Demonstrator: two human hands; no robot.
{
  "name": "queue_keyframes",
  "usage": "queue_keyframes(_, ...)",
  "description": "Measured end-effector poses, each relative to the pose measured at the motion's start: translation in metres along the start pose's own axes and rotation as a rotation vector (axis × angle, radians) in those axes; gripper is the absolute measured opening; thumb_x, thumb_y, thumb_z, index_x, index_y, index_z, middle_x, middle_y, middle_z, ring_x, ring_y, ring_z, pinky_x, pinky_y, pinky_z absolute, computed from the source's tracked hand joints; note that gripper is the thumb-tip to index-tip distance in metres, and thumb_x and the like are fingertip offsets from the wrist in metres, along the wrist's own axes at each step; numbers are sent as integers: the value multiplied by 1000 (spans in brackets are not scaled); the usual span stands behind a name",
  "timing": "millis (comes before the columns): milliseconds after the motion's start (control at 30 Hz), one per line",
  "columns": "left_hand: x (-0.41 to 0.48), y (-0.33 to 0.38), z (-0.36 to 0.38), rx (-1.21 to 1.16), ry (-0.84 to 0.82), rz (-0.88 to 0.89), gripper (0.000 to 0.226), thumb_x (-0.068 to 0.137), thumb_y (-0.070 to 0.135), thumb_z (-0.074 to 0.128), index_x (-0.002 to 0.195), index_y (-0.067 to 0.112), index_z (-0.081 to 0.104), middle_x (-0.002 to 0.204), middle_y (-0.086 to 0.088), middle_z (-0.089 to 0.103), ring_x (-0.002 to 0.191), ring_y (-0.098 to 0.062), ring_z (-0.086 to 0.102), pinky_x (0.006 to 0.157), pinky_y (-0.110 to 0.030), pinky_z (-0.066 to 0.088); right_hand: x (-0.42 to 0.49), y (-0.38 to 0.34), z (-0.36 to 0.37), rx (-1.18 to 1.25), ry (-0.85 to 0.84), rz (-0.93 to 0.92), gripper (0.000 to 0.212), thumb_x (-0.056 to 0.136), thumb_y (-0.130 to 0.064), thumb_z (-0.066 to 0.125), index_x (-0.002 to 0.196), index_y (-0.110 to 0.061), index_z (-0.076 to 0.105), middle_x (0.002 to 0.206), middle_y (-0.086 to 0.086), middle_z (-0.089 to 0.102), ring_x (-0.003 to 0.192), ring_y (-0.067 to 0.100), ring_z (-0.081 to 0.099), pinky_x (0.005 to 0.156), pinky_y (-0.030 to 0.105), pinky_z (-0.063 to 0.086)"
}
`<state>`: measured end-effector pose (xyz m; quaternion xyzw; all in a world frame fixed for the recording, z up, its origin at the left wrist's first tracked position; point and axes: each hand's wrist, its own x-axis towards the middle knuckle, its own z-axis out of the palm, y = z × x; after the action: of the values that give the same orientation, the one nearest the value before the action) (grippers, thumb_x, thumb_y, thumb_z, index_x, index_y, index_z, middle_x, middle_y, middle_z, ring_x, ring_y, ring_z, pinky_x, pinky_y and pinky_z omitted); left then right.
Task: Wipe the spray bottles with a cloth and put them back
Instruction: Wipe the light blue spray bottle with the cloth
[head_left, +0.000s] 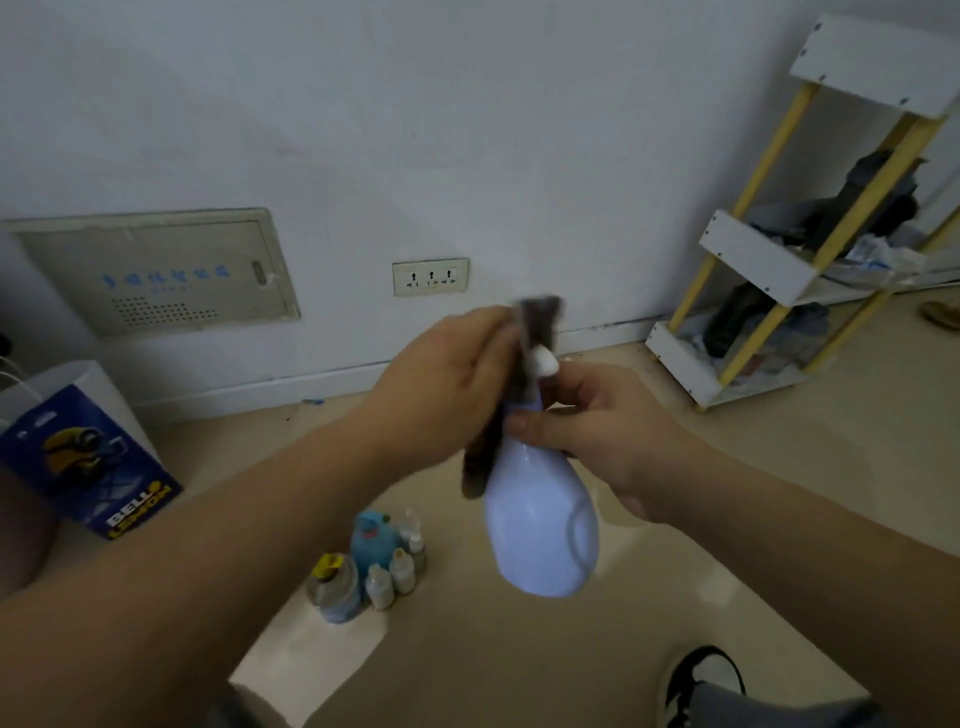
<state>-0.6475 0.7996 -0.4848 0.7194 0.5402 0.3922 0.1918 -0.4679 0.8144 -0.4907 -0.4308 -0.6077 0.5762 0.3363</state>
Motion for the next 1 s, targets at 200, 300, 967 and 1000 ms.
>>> queue_keyframes(200, -11, 14, 13, 177, 7, 368, 30, 106, 26, 41, 111, 12, 66, 105, 2, 66, 97, -18, 57, 86, -29, 43, -1, -2, -6, -36, -4, 23, 28, 73, 8, 79, 98, -2, 71, 101, 26, 73, 101, 38, 71, 90, 55, 59)
queue_keyframes(300, -4, -11, 13, 123, 32, 223, 26, 106, 25, 40, 115, 19, 64, 93, 11, 63, 90, -20, 60, 76, -26, 41, -2, -1, -5, -36, -23, 67, 18, 84, 5, 76, 101, -2, 74, 102, 22, 75, 99, 37, 72, 91, 49, 59)
queue_keyframes(967, -23, 5, 47, -592, -140, -531, 38, 104, 55, 37, 110, 36, 70, 116, 2, 74, 110, -23, 69, 104, -54, 50, 8, -5, -19, 86, 62, 137, 20, 93, -9, 71, 112, -6, 75, 103, 16, 78, 95, 33, 76, 79, 41, 64)
queue_keyframes(1000, -23, 2, 47, -594, -145, -529, 35, 106, 52, 36, 111, 40, 68, 120, 5, 72, 112, -19, 68, 107, -53, 49, 6, -4, -17, 81, 71, 139, 20, 92, -7, 71, 112, -7, 75, 102, 15, 78, 93, 31, 76, 76, 40, 64)
